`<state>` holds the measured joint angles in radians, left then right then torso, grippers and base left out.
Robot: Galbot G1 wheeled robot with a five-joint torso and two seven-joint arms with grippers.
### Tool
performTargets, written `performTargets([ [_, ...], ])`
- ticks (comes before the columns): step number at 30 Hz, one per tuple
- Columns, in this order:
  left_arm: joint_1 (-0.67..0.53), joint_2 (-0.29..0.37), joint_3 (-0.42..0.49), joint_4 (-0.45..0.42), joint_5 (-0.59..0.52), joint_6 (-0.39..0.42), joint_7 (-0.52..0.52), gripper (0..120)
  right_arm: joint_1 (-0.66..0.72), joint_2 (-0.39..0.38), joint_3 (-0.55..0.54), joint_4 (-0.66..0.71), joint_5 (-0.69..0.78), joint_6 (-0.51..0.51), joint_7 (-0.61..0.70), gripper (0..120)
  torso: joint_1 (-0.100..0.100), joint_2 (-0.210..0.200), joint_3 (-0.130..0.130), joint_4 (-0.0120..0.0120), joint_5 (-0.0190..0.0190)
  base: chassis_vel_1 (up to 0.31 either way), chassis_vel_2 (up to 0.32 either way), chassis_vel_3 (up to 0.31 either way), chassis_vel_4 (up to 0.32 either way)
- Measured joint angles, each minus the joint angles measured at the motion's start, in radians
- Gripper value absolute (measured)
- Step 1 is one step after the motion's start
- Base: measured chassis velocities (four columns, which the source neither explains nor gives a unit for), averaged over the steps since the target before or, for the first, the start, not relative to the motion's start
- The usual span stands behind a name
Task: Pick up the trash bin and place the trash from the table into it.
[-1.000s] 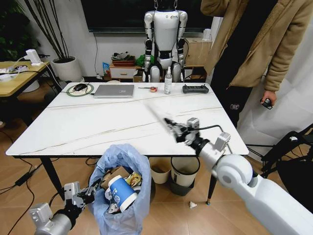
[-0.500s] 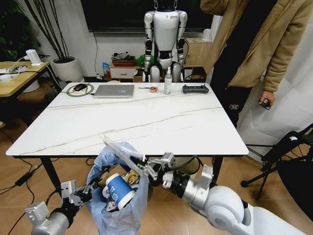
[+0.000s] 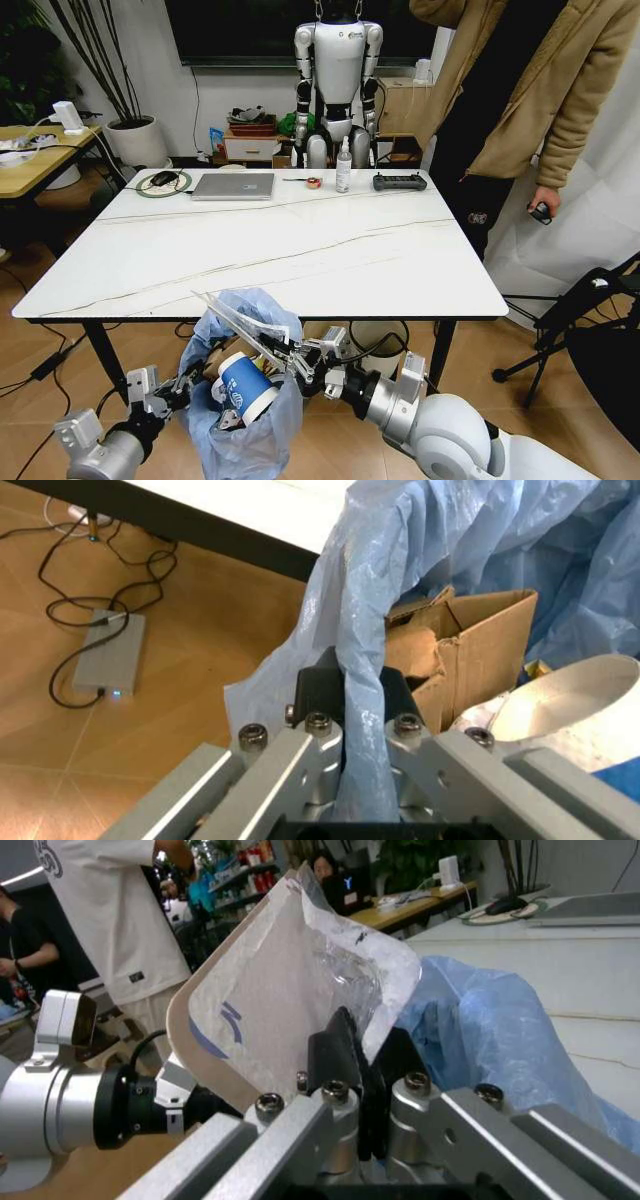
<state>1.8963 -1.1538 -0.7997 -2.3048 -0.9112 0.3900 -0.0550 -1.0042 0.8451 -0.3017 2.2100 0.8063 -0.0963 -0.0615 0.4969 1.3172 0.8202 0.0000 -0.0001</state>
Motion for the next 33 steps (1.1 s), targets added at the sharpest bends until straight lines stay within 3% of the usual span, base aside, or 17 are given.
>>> performTargets([
  [6,-0.002,0.002,0.000,0.000,-0.002,0.000,-0.001,0,-0.008,-0.003,-0.005,-0.011,-0.035,0.008,0.001,0,0.000,0.000,0.000,0.0000,0.0000,0.000,0.000,0.000,0.000],
  [8,-0.003,0.004,0.000,-0.001,-0.005,0.001,-0.001,0,-0.015,-0.003,-0.005,-0.015,-0.047,0.011,0.002,10,0.000,0.000,0.000,-0.0001,0.0000,0.000,0.000,0.000,0.000],
  [10,-0.003,0.004,0.000,-0.001,-0.006,0.001,-0.002,0,-0.016,-0.003,-0.005,-0.015,-0.049,0.011,0.003,11,0.000,0.000,0.000,-0.0001,0.0000,0.000,0.000,0.000,0.000],
  [14,-0.006,0.006,0.000,-0.001,-0.008,0.002,-0.002,0,-0.022,-0.003,0.000,-0.017,-0.056,0.011,0.004,32,0.000,0.000,0.000,0.0000,0.0001,0.000,0.000,0.000,0.000],
  [26,-0.006,0.002,0.005,0.009,-0.003,0.002,-0.003,0,-0.036,-0.004,0.059,0.001,-0.081,0.015,0.027,69,0.000,0.000,0.000,-0.0001,0.0001,0.000,0.000,0.000,0.000],
  [30,0.003,-0.011,0.017,0.009,0.013,0.000,0.002,0,-0.051,0.002,0.160,0.015,-0.099,0.029,0.144,86,0.000,0.000,0.000,0.0003,0.0001,0.000,0.000,0.000,0.000],
  [33,0.009,-0.013,0.023,0.009,0.031,-0.007,0.013,0,-0.119,0.000,0.262,-0.003,-0.114,0.152,0.206,97,0.000,0.000,0.000,0.0002,0.0001,0.000,0.000,0.000,0.000],
])
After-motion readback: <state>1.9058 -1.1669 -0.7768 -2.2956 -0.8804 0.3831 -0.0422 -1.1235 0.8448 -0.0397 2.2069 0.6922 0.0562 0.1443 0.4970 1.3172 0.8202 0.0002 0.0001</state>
